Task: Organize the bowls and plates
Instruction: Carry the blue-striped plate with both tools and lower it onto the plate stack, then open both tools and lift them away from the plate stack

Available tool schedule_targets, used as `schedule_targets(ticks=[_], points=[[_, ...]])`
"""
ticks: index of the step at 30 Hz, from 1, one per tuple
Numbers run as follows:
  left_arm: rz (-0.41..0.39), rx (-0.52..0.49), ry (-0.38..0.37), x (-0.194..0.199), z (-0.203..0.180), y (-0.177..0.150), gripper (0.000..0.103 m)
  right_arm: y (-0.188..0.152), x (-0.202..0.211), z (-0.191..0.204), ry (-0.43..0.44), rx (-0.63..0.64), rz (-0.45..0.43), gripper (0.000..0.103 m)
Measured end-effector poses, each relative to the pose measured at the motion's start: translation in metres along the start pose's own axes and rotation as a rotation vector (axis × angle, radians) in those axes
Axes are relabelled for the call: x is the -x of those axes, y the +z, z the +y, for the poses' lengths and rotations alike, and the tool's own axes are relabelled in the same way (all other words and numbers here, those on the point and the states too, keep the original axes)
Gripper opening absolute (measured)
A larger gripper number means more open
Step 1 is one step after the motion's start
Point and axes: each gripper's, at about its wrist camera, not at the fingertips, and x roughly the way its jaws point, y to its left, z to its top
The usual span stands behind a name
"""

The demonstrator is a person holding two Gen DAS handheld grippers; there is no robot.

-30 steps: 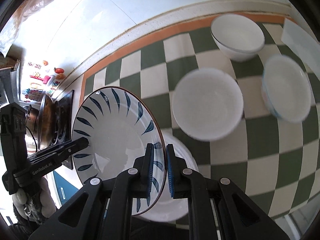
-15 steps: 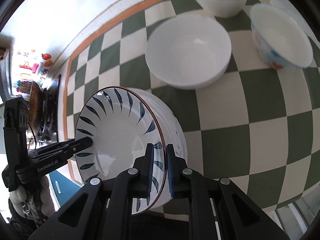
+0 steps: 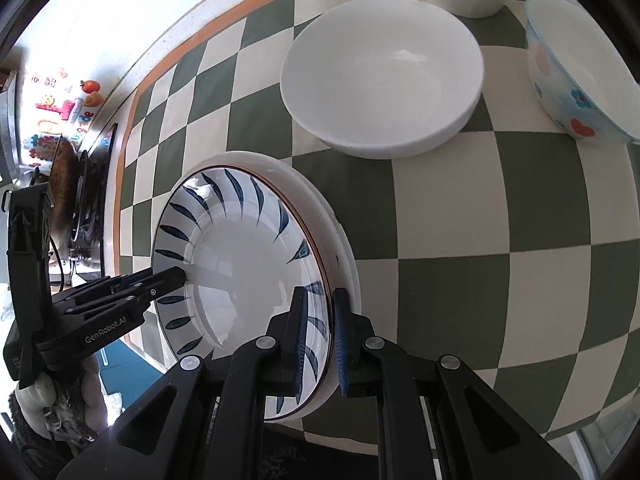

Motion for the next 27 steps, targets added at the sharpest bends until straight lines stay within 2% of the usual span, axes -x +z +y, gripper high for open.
schedule_targets(ticks=[9,16,22,27], points=[[0.001,0.059,0.019,-0.001,-0.006,-0.012,0.022,0.000,-0.003,0.011,-0.067,0.015,0.014,0.016],[0.000,0.068,0.030,0.000,-0.011,-0.012,0.023,-0.002,0.000,0.016,-0.102,0.009,0.013,0.017],[-0.027,0.064,0.028,0.010,-0.006,-0.016,0.023,-0.004,0.006,0.016,-0.113,-0.005,-0.008,0.017],[-0.091,0.042,0.034,0.035,-0.005,-0.030,0.023,-0.013,0.024,0.025,-0.141,0.015,-0.048,0.017]])
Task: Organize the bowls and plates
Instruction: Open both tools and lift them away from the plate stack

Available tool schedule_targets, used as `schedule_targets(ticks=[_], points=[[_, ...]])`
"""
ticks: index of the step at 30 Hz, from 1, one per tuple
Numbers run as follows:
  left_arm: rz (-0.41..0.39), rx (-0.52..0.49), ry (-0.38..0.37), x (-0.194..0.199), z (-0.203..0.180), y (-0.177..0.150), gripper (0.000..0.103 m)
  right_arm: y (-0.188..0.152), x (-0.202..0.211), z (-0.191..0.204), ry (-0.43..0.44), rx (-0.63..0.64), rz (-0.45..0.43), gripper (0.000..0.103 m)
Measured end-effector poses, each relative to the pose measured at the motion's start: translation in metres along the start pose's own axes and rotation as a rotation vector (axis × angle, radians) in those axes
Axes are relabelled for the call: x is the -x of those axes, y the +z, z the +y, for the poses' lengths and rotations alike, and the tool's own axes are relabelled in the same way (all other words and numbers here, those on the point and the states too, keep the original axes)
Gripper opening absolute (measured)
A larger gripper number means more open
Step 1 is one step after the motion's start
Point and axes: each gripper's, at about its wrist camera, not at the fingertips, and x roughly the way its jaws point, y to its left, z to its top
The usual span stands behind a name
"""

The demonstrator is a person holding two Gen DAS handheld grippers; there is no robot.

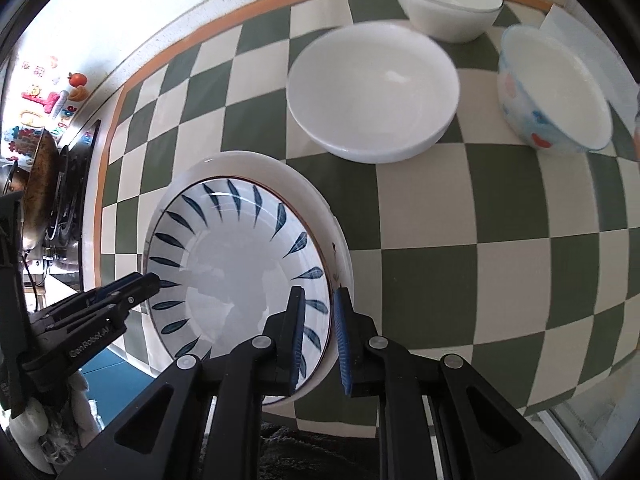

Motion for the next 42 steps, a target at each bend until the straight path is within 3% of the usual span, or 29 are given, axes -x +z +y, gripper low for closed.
schedule_targets(ticks=[2,4,5,6,7,9,23,31,36,39,42], points=[[-0.033,-0.015,0.007,0.012,-0.003,-0.009,0.025,-0.007,0.007,0.006,-0.019,0.021,-0.013,0.020],[-0.065,-0.042,0.015,0.029,-0.005,-0.015,0.035,-0.015,0.016,0.012,-0.031,0.036,-0.034,0.032],[-0.083,-0.052,0.015,0.035,-0.005,-0.018,0.038,-0.019,0.020,0.015,-0.039,0.042,-0.046,0.049],[-0.104,-0.067,0.024,0.043,-0.007,-0.023,0.049,-0.023,0.025,0.017,-0.052,0.048,-0.061,0.067],[-0.119,-0.076,0.024,0.050,-0.008,-0.024,0.072,-0.028,0.029,0.021,-0.065,0.055,-0.075,0.073],[-0.148,-0.084,0.014,0.063,-0.008,-0.030,0.093,-0.037,0.039,0.027,-0.088,0.064,-0.099,0.079],[-0.329,-0.074,-0.025,0.156,0.014,-0.074,0.097,-0.106,0.142,0.054,-0.102,0.036,-0.324,0.093],[-0.366,-0.108,-0.064,0.173,0.013,-0.099,0.097,-0.142,0.175,0.067,-0.057,0.012,-0.368,0.094],[-0.401,-0.138,-0.074,0.171,-0.007,-0.091,0.097,-0.146,0.183,0.044,0.053,-0.051,-0.392,0.094],[-0.410,-0.130,-0.084,0.162,-0.023,-0.072,0.097,-0.132,0.183,0.016,0.038,-0.088,-0.400,0.094],[-0.364,-0.116,-0.106,0.143,-0.041,-0.043,0.097,-0.107,0.174,-0.016,0.031,-0.122,-0.390,0.094]])
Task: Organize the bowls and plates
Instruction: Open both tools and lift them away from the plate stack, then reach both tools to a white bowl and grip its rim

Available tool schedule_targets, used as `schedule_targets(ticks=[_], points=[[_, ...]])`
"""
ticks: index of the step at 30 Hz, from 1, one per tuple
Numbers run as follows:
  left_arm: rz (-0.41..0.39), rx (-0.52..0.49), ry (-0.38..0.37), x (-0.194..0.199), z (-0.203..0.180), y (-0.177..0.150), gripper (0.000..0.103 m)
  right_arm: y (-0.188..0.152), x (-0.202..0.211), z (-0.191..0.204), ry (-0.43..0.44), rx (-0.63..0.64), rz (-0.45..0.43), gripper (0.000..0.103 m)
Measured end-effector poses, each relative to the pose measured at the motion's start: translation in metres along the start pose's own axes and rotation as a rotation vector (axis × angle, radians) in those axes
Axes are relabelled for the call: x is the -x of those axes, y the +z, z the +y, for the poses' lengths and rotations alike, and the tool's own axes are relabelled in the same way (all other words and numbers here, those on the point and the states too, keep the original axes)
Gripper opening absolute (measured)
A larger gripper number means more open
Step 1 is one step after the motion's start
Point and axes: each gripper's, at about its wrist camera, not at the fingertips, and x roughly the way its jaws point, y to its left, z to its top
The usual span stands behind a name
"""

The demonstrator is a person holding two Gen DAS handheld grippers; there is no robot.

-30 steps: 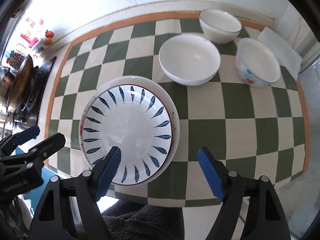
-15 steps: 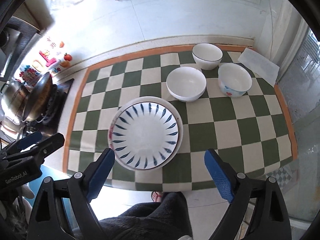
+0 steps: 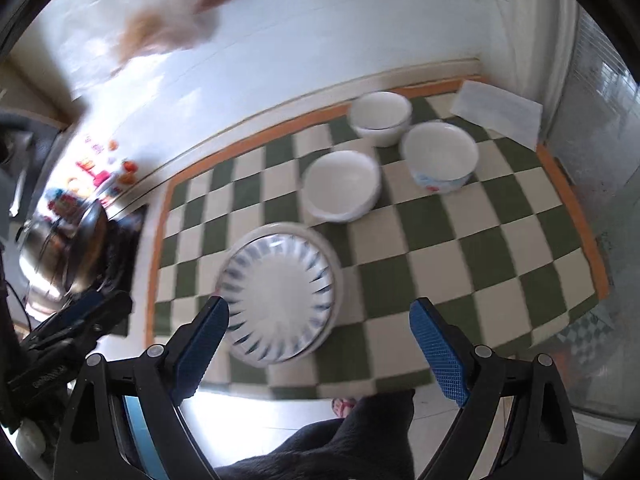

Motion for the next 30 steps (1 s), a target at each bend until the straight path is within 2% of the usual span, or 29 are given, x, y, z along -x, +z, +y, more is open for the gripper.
schedule_targets(ticks=[3,5,9,11,14,16,19,21,23,25,27,29,30], points=[[0.065,0.029,-0.046,-0.042,-0.014,0.028,0.097,0.031,-0.028,-0.029,0.028,-0.048,0.035,0.093],[0.087,0.053,-0.050,-0.066,-0.021,0.046,0.095,0.054,-0.053,-0.049,0.059,-0.081,0.071,0.093],[0.147,0.087,-0.049,-0.115,-0.036,0.078,0.095,0.097,-0.109,-0.070,0.101,-0.091,0.156,0.086],[0.201,0.094,-0.043,-0.146,-0.044,0.092,0.094,0.116,-0.137,-0.073,0.105,-0.068,0.193,0.080],[0.286,0.122,-0.059,-0.190,-0.050,0.105,0.079,0.136,-0.173,-0.075,0.104,-0.041,0.247,0.067],[0.334,0.132,-0.066,-0.213,-0.054,0.109,0.061,0.149,-0.198,-0.075,0.117,-0.025,0.284,0.059],[0.379,0.126,-0.046,-0.238,-0.060,0.111,0.046,0.162,-0.228,-0.071,0.123,0.017,0.333,0.050],[0.398,0.111,-0.036,-0.249,-0.063,0.111,0.041,0.166,-0.243,-0.067,0.105,0.045,0.360,0.041],[0.415,0.106,-0.031,-0.258,-0.066,0.109,0.034,0.168,-0.258,-0.064,0.085,0.066,0.387,0.040],[0.428,0.117,-0.039,-0.263,-0.066,0.106,0.027,0.169,-0.268,-0.062,0.062,0.084,0.404,0.033],[0.424,0.124,-0.046,-0.263,-0.066,0.105,0.025,0.170,-0.276,-0.064,0.050,0.088,0.412,0.018],[0.419,0.132,-0.050,-0.260,-0.067,0.103,0.025,0.172,-0.281,-0.067,0.049,0.077,0.414,0.012],[0.418,0.133,-0.058,-0.261,-0.068,0.103,0.025,0.174,-0.283,-0.069,0.055,0.074,0.413,0.012]])
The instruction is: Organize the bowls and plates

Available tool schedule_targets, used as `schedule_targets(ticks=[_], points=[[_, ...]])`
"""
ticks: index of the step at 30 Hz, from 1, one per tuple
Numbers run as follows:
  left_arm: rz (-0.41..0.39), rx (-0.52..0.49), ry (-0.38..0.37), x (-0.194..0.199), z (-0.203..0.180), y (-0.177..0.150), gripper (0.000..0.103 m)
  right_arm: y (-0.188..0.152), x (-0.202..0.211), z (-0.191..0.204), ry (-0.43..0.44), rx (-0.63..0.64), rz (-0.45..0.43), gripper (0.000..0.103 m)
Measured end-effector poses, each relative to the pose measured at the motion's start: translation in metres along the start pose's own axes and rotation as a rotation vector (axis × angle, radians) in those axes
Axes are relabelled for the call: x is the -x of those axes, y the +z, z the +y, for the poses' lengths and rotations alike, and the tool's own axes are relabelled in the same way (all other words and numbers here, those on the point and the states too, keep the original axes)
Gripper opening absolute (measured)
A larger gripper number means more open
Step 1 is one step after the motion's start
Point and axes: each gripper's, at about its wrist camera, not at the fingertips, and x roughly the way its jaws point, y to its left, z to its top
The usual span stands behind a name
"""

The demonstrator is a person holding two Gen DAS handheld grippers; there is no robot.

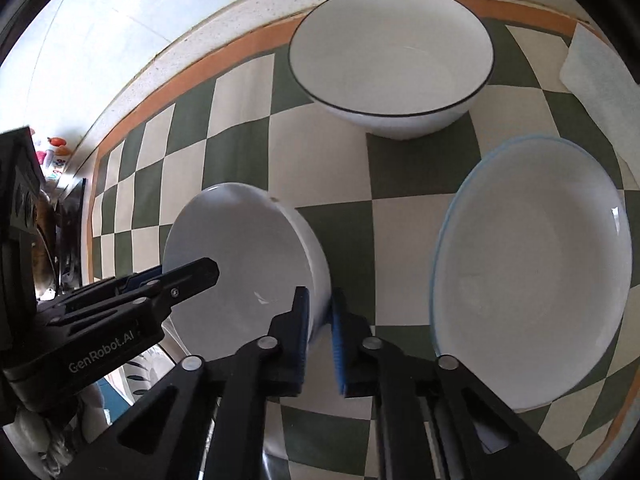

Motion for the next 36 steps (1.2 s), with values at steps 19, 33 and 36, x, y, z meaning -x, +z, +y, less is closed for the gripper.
schedule_targets(ticks=[19,33,36], points=[[-0.009,-0.159,-0.044,0.056,-0.056,-0.075,0.025,-0.074,0.082,-0.016,0.002,-0.008,-0.055,0.011],[0.114,-0.201,-0.018,-0.004,-0.084,-0.102,0.025,-0.121,0.068,-0.071,-0.011,-0.089,0.008,0.011],[0.131,-0.208,-0.010,-0.012,-0.087,-0.102,0.025,-0.124,0.061,-0.075,-0.023,-0.088,0.022,0.011]])
